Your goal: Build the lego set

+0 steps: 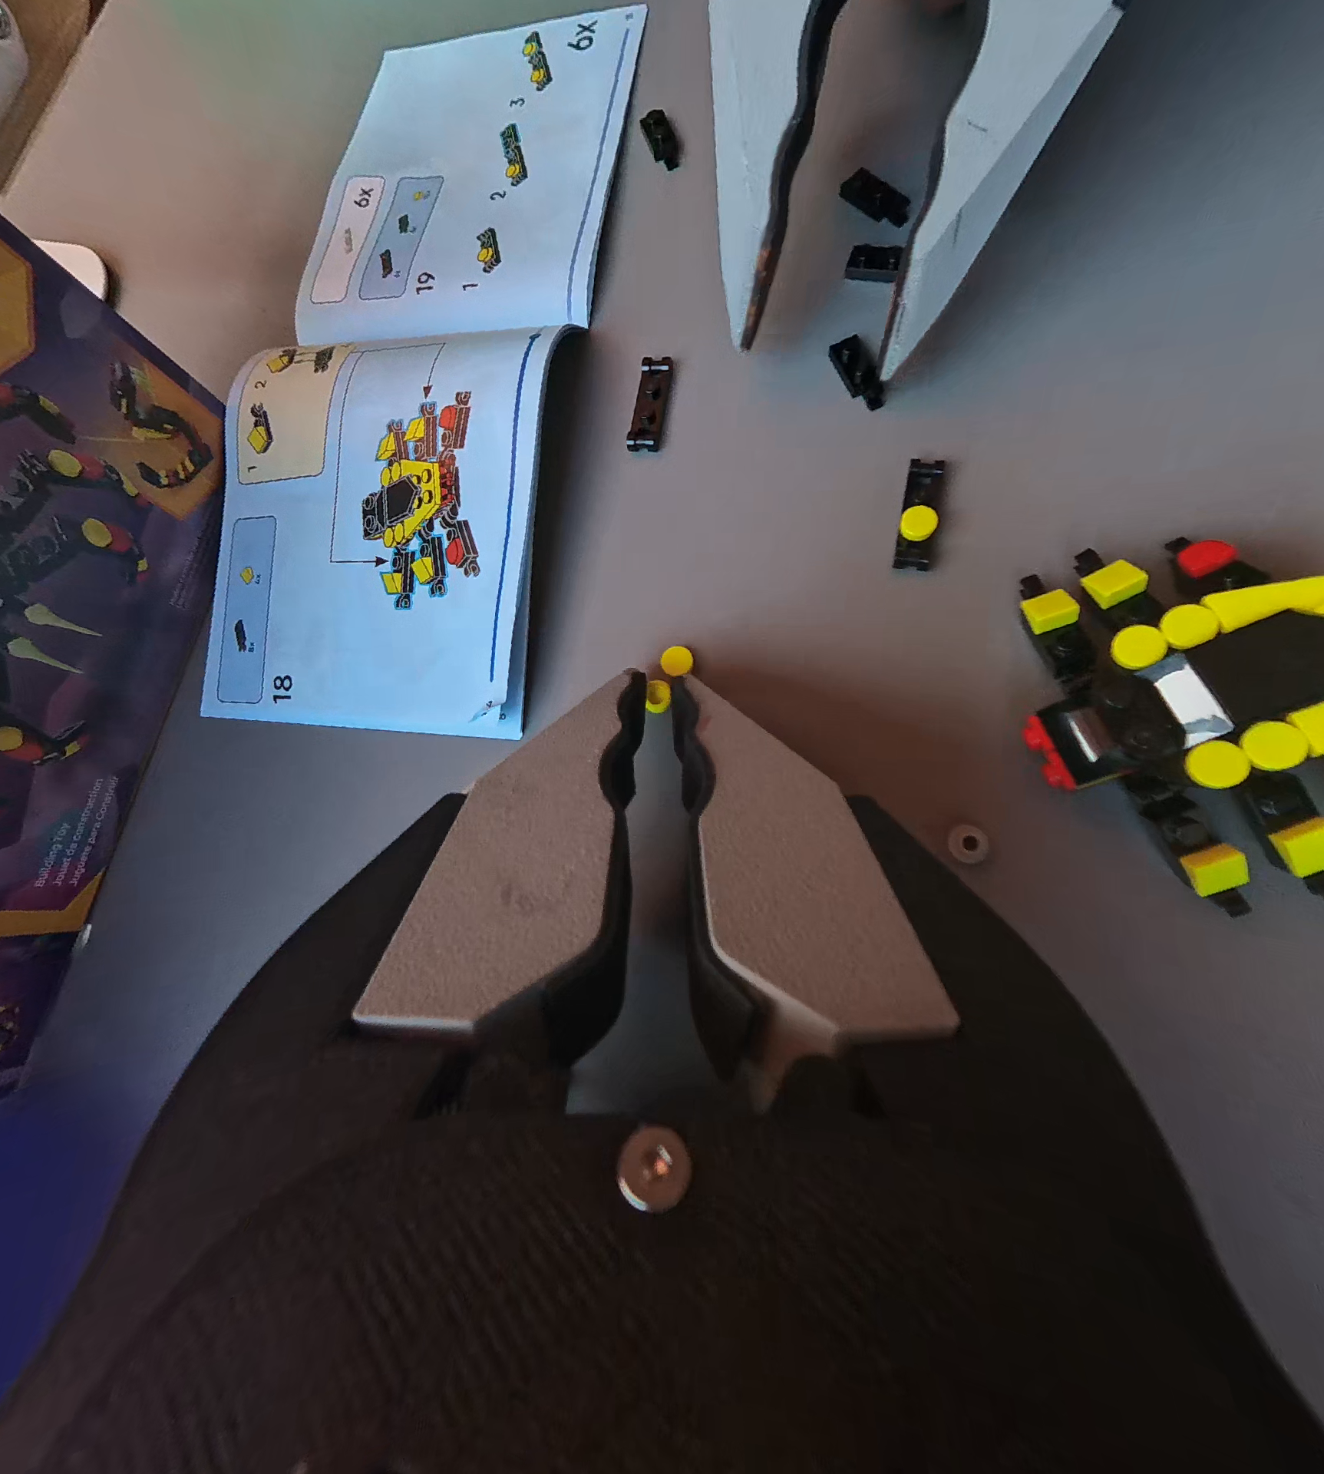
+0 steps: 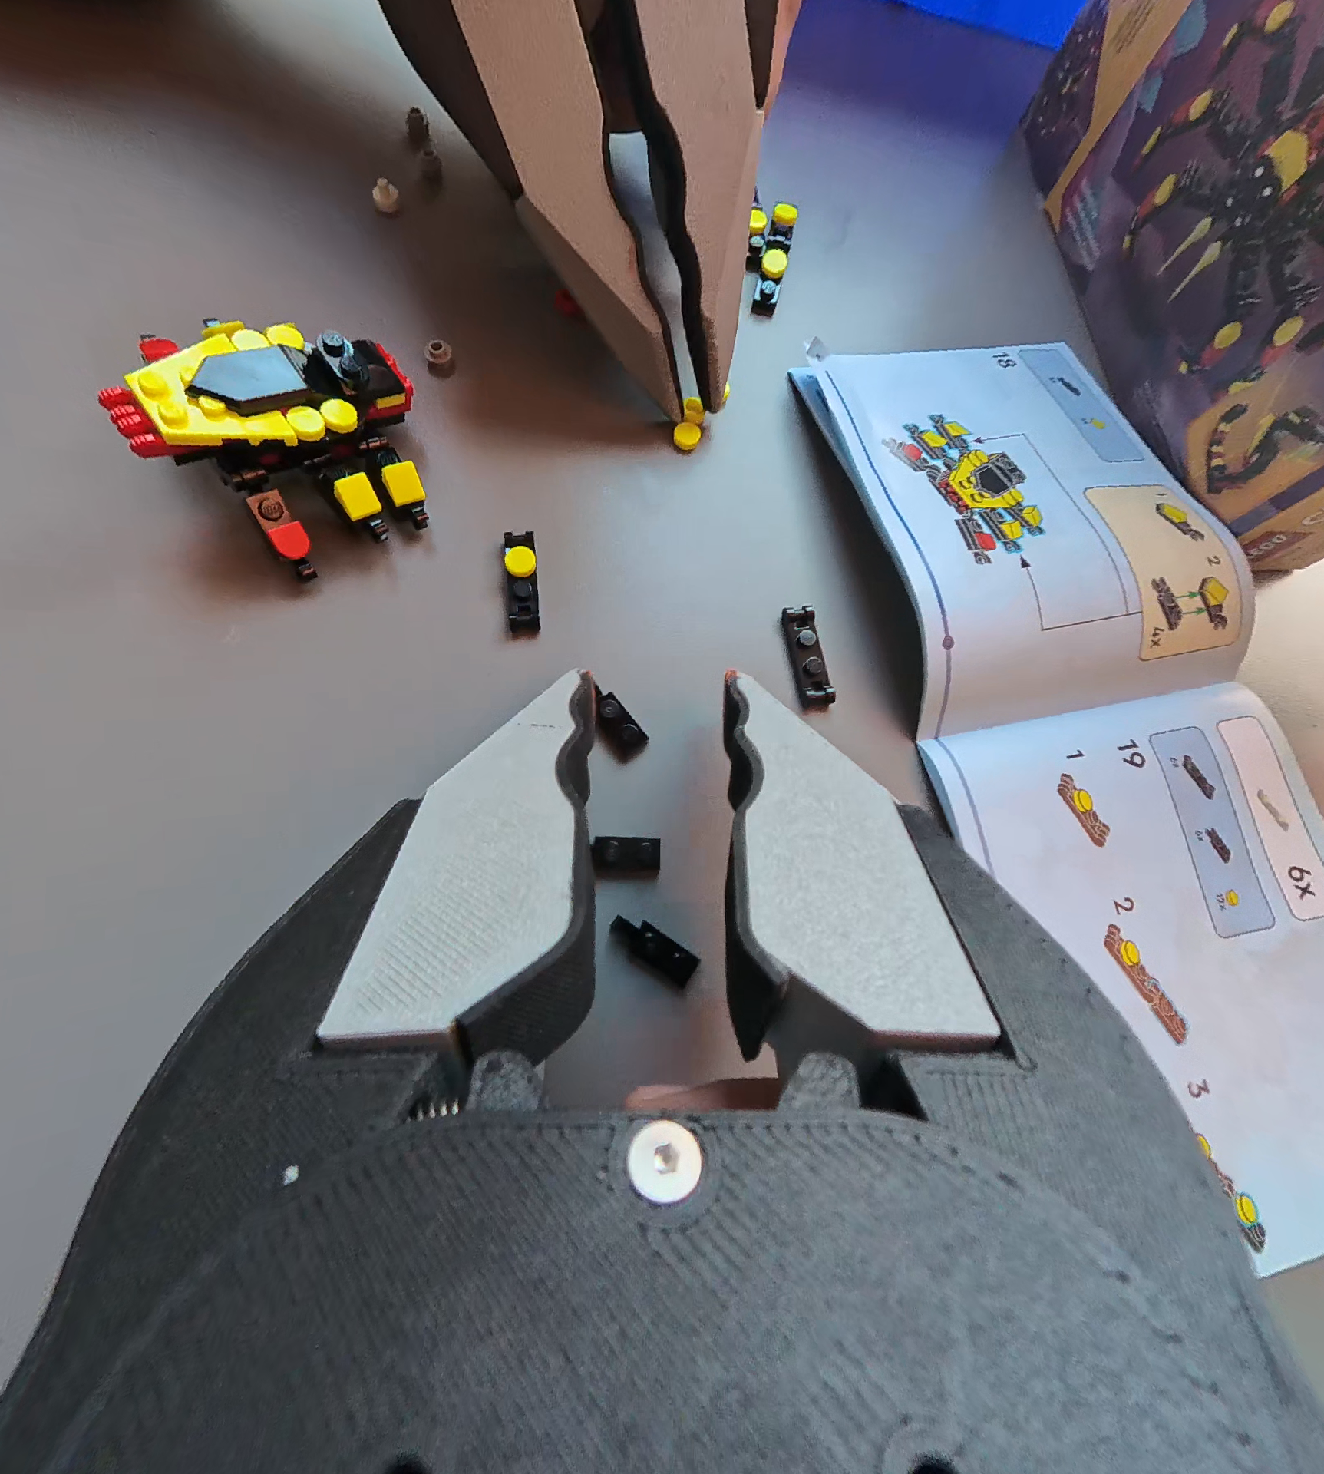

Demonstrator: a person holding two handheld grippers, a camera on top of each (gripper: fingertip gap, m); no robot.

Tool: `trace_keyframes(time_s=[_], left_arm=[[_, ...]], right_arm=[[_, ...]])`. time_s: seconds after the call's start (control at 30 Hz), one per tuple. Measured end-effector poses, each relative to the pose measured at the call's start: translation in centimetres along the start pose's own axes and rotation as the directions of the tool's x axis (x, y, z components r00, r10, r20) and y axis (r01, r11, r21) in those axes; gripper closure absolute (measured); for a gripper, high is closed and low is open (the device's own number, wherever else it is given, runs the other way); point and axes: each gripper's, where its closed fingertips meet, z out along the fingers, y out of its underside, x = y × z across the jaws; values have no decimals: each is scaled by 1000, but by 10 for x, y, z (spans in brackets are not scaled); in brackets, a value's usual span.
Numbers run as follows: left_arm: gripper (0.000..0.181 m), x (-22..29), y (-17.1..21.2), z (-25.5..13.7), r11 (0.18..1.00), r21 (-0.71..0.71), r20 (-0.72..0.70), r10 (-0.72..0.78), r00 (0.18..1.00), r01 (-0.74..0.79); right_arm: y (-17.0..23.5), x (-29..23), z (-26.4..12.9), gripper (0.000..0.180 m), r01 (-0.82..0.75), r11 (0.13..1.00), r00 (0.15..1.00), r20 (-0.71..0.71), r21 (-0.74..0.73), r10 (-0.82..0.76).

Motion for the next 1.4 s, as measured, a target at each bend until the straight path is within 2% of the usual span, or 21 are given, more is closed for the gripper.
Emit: trace_keyframes(time_s=[0.27,0.53,0.83,1.17,1.27,1.4], left_arm=[[178,-2,0,0,1000,-5,24,22,999,-22],[176,3,-9,-1,999,38,-6,4,1000,-3],[175,3,-7,6,1000,5,-6,14,1000,-14],[179,4,-9,8,1000,5,-37,-9,999,9],[181,4,-19,4,998,54,-44,-33,998,36],[181,3,-19,2,998,57,-42,-38,998,41]], right_arm=[[-11,7,-10,151,-43,996,999,-9,79,44],[-9,6,-7,152,-44,997,999,3,64,44],[3,-12,-14,147,-45,999,991,124,17,43],[14,-11,-4,159,-11,999,994,109,-43,16],[13,-6,-1,167,-8,999,998,69,-50,11],[7,-8,6,167,1,999,998,60,-50,2]])
